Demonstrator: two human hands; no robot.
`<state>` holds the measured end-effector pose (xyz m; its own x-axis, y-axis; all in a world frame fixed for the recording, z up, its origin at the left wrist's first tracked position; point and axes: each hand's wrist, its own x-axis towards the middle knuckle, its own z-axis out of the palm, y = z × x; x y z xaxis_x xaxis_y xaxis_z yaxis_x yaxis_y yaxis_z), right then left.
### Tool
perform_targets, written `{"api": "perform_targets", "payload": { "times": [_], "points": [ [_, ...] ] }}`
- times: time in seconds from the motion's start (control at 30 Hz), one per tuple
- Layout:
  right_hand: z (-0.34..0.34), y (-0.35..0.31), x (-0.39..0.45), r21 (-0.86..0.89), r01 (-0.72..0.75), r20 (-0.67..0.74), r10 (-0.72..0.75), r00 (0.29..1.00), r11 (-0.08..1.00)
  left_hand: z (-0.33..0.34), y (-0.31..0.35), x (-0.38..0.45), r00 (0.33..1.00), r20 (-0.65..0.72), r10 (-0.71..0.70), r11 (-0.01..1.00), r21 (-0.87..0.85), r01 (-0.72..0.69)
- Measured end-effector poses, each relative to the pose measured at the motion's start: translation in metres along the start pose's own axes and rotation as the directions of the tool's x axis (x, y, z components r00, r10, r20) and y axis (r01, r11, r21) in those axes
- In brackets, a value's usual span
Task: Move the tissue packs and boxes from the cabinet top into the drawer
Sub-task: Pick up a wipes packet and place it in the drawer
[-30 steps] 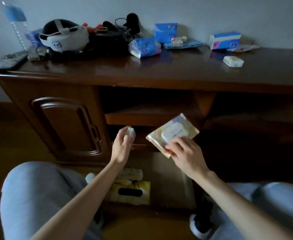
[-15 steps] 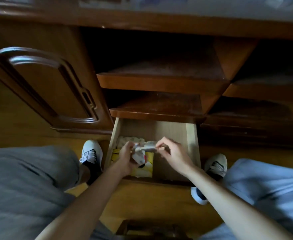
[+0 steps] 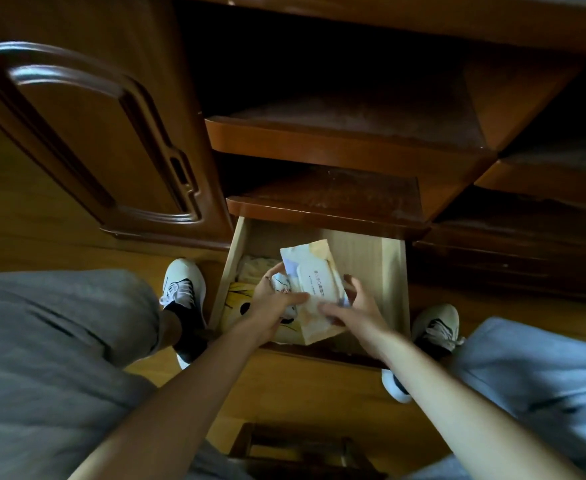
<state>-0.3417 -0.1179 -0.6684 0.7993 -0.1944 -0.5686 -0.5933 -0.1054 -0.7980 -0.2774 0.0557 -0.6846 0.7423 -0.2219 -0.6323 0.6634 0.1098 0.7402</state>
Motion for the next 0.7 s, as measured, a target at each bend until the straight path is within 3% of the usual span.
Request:
{"api": "perform_targets", "payload": {
  "times": [0.1,0.23,0.33,0.53,0.7],
  "points": [
    [-0.004,0.009,0.013,-0.006,-0.018,0.005,0.018,1.000,1.000,0.001,-0.005,0.005,0.987,-0.116,0.112,0.978,0.188,-0.089],
    [-0.022,0.009,0.040,-0.025,-0.037,-0.211,0.031,0.977,0.999,-0.005,-0.003,0.014,0.902,-0.349,0.254,0.935,0.329,-0.136],
    [-0.039,0.021,0.063,-0.017,-0.127,-0.334,0.114,0.936,0.992,-0.013,-0.002,0.021,0.850,-0.431,0.302,0.898,0.427,-0.102],
    [-0.034,0.031,0.107,-0.005,-0.157,-0.328,0.146,0.933,0.988,-0.027,-0.010,0.023,0.866,-0.397,0.305,0.849,0.526,-0.057],
    [0.005,0.018,0.160,0.296,-0.105,-0.400,0.223,0.889,0.949,-0.034,-0.010,0.027,0.891,-0.274,0.363,0.758,0.643,-0.111]
  ]
}}
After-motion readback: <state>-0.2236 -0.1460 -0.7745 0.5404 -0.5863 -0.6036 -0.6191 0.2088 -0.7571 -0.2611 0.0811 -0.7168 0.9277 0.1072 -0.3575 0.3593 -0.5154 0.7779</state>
